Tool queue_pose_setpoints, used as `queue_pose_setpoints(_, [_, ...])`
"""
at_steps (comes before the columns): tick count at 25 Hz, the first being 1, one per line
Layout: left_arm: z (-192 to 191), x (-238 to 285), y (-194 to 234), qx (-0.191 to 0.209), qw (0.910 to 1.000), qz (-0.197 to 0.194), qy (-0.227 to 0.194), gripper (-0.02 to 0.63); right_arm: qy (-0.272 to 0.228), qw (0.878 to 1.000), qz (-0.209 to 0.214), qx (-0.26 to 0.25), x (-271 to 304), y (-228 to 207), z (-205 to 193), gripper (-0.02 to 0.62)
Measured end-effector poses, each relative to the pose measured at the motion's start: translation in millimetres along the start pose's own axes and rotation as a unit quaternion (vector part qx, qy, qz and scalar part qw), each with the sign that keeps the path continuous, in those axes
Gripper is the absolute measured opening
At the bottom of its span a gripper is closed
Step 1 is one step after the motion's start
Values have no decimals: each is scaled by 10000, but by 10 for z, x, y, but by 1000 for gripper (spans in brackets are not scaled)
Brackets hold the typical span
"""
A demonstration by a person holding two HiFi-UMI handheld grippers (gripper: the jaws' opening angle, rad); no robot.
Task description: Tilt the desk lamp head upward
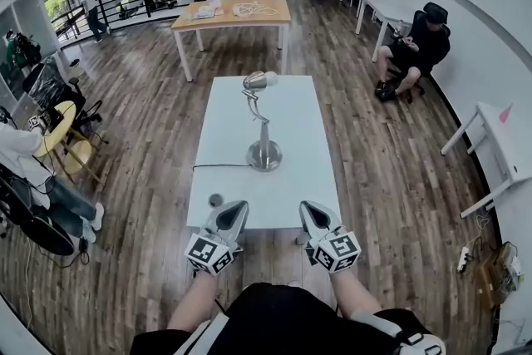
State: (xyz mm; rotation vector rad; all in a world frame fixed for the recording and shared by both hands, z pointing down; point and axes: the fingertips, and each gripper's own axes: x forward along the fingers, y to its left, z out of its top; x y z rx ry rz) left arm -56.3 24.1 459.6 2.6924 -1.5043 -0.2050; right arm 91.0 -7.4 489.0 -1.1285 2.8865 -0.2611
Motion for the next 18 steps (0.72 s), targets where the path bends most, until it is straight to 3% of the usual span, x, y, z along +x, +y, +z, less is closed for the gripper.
queue_pose_setpoints(18, [-96, -16, 46, -398, 9992, 79, 15, -2, 87, 9998, 126, -104, 108, 35, 44, 3])
